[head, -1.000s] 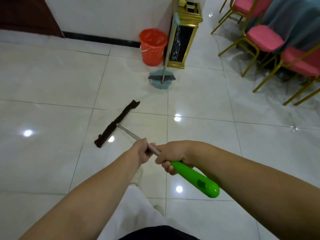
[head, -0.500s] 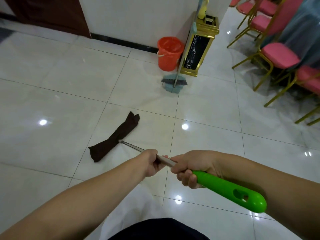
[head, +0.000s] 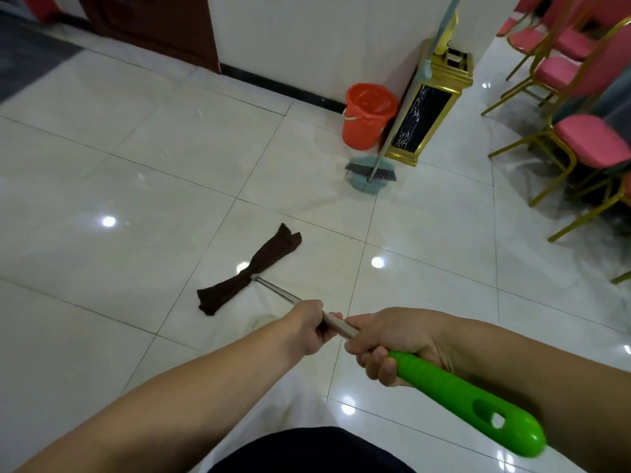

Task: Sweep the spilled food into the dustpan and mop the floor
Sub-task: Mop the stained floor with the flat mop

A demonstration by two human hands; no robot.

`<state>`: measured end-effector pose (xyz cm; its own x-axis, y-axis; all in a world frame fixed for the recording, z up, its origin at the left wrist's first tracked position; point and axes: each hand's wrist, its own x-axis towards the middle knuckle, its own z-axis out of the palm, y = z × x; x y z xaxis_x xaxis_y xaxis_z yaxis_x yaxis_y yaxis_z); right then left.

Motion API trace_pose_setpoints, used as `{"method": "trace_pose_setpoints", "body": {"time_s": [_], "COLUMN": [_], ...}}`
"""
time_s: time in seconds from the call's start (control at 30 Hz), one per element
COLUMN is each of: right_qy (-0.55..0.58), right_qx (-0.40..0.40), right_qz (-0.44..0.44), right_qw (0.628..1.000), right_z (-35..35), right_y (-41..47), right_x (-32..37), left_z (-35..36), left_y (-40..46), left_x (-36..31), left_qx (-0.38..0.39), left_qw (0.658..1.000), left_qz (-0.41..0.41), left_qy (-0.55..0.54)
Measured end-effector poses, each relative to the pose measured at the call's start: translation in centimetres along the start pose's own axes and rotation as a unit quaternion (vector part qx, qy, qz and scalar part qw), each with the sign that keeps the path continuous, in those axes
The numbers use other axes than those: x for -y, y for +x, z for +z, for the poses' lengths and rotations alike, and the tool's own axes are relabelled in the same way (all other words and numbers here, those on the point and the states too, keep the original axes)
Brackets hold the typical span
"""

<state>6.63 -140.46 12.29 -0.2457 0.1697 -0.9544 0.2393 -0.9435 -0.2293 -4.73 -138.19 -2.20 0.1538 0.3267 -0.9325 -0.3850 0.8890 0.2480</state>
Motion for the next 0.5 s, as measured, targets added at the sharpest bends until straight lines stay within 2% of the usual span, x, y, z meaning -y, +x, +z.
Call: {"method": "trace_pose_setpoints", "body": {"time_s": [0.13, 0.23, 0.5], "right_qy": [0.033, 0.098, 0.252], "right_qx": [0.017, 0.031, 0.022], "right_qz": [-0.002, -0.012, -0.029], "right_qw": [0.999, 0.995, 0.967], "right_z": [1.4, 3.1, 11.4], "right_y": [2.4, 4.6, 9.6], "right_x": [1.7, 4.1, 15.8], "left_z": [-1.3, -2.9, -9.2], "left_y": [1.1, 2.1, 4.1], "left_x": [-2.8, -6.1, -19.7], "left_qx": [-0.009, -0.023, -0.021], "left_qw": [1.000, 0.999, 0.995], "left_qz": [0.015, 0.033, 0.069], "left_qy": [0.020, 0.033, 0.073]}}
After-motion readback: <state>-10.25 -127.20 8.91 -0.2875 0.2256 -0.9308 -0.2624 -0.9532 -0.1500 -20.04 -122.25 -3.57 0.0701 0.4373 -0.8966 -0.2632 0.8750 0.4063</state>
